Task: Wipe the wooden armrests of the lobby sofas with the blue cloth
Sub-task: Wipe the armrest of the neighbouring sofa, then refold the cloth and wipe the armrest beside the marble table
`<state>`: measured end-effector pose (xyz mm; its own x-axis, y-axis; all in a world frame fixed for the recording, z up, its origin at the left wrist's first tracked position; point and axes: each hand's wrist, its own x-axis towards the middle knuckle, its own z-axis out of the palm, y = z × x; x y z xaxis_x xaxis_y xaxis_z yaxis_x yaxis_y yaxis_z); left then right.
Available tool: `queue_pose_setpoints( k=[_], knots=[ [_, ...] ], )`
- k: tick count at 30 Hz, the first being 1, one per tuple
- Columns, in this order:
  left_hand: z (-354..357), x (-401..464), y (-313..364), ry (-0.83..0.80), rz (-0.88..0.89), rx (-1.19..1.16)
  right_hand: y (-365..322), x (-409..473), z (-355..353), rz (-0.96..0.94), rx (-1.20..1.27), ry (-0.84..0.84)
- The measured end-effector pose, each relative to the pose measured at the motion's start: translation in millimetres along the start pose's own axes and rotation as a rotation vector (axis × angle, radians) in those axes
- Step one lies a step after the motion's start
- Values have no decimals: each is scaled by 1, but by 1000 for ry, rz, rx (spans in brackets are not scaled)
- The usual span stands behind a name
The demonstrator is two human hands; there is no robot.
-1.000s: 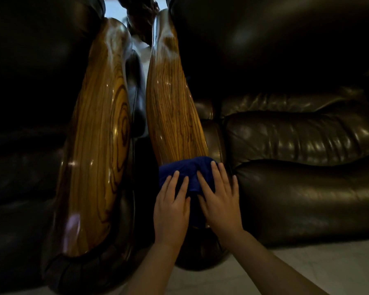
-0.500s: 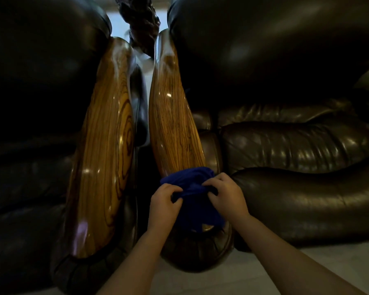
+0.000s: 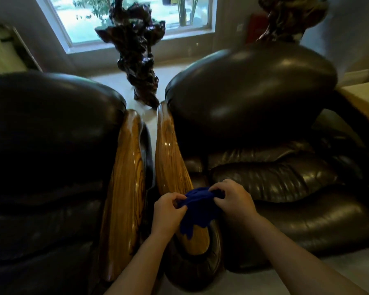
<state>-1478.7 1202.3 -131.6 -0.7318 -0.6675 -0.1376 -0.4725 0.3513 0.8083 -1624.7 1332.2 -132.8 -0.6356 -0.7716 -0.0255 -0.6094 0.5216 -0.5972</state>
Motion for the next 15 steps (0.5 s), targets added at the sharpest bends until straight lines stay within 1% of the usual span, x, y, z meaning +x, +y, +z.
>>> queue_pose_setpoints(
  k=[4, 8, 12, 15],
  knots=[
    [-16, -6, 66, -9, 84, -26, -12, -13, -65, -14, 6, 100],
    [-14, -6, 136, -45, 212, 22, -9, -30, -131, -9, 1, 215],
    [7, -10, 208, -91, 343, 77, 10, -58, -201, 34, 6, 320],
    [42, -18, 266, -110, 422, 88, 37, -87, -257, 81, -12, 391]
  ],
)
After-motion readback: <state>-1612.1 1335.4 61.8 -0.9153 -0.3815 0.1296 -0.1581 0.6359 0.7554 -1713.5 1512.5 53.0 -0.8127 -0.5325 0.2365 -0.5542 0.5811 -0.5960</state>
